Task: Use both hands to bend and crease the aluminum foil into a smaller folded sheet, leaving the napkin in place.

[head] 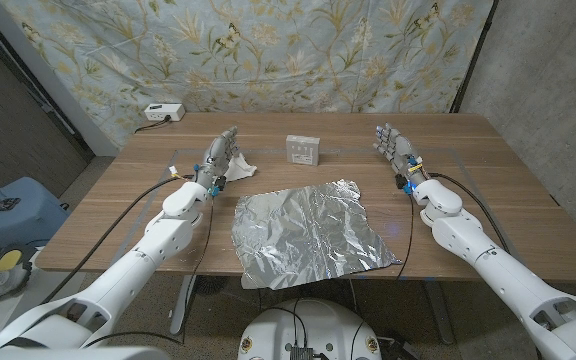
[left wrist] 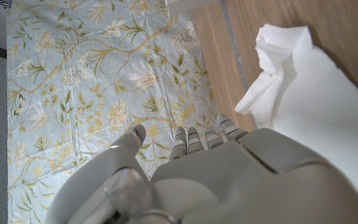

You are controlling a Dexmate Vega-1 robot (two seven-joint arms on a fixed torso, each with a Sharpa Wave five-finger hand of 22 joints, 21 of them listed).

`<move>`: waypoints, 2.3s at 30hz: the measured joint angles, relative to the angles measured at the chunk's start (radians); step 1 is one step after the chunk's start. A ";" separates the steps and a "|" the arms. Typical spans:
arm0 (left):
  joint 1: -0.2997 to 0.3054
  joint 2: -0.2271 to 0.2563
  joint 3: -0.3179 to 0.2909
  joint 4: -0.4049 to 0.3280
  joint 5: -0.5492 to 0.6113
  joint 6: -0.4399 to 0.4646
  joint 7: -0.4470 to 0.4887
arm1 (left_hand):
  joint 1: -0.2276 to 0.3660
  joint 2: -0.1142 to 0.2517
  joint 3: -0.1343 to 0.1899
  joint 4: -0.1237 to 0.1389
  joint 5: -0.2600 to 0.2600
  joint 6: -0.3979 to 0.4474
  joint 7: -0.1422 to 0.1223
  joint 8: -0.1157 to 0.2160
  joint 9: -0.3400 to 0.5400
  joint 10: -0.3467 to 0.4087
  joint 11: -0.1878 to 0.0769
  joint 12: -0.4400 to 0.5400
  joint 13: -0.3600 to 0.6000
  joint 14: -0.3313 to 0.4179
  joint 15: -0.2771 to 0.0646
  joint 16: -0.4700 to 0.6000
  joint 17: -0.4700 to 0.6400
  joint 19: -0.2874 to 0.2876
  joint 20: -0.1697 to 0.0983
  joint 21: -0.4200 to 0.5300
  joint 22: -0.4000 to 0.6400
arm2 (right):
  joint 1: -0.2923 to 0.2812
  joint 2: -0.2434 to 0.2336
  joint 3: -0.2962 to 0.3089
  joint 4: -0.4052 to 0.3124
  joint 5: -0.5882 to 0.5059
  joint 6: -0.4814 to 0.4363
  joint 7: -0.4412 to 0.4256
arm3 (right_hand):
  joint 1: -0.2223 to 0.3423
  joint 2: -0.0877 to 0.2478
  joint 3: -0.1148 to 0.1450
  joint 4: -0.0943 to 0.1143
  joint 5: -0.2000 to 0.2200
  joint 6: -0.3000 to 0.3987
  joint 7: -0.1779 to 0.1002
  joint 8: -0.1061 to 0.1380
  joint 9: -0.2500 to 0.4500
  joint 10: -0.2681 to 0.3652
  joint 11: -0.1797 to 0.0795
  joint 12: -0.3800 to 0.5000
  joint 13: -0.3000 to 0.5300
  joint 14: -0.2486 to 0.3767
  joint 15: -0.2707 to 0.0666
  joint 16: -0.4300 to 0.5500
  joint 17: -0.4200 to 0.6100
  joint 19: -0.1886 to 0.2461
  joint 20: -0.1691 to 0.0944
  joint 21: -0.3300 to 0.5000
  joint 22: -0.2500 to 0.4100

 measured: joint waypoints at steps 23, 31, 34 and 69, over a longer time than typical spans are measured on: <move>-0.009 -0.013 -0.025 -0.038 0.054 0.054 -0.022 | 0.007 -0.005 0.012 -0.018 0.004 0.005 0.005 0.000 0.001 0.002 0.006 0.000 0.000 0.000 0.000 0.000 -0.003 0.000 0.000 0.000 0.000 | 0.030 0.045 0.056 0.035 -0.068 -0.028 0.047 | 0.009 0.001 0.010 -0.010 0.000 0.002 0.009 0.000 0.000 -0.016 0.003 0.000 0.000 -0.006 -0.001 0.000 0.000 0.003 -0.004 -0.008 0.000; 0.041 0.031 -0.050 -0.130 0.065 0.087 -0.011 | 0.015 -0.003 0.015 -0.026 0.004 0.005 0.005 0.000 0.001 0.002 0.005 0.000 0.000 -0.004 0.004 0.000 -0.003 0.000 0.000 -0.005 0.000 | 0.040 0.044 0.060 0.036 -0.091 -0.040 0.050 | 0.014 -0.004 0.017 -0.017 0.000 -0.006 0.009 0.000 0.000 -0.033 0.000 0.000 0.000 -0.023 -0.003 -0.005 -0.003 0.003 -0.004 -0.016 0.000; 0.063 0.049 -0.061 -0.163 0.068 0.098 -0.009 | 0.015 -0.003 0.016 -0.031 0.004 0.005 0.005 0.000 0.001 0.002 0.005 0.000 0.000 -0.004 0.004 0.000 -0.003 0.000 0.000 -0.009 0.000 | 0.044 0.043 0.060 0.036 -0.100 -0.043 0.050 | 0.018 -0.008 0.013 -0.020 0.000 -0.012 0.006 0.000 0.000 -0.038 -0.005 0.000 0.000 -0.024 -0.004 -0.009 -0.003 0.001 -0.001 -0.023 0.000; 0.210 0.262 -0.120 -0.386 0.170 0.134 -0.053 | 0.083 -0.015 0.058 -0.139 0.060 0.009 -0.002 0.000 -0.002 -0.014 -0.005 0.000 0.000 -0.027 -0.002 0.000 -0.003 -0.005 -0.013 -0.039 -0.003 | 0.047 0.001 0.017 -0.042 -0.184 -0.072 -0.007 | 0.045 -0.008 0.022 -0.056 -0.005 0.000 -0.008 0.004 -0.001 -0.050 -0.064 0.000 -0.003 -0.045 -0.008 -0.009 -0.007 -0.011 0.000 -0.049 0.000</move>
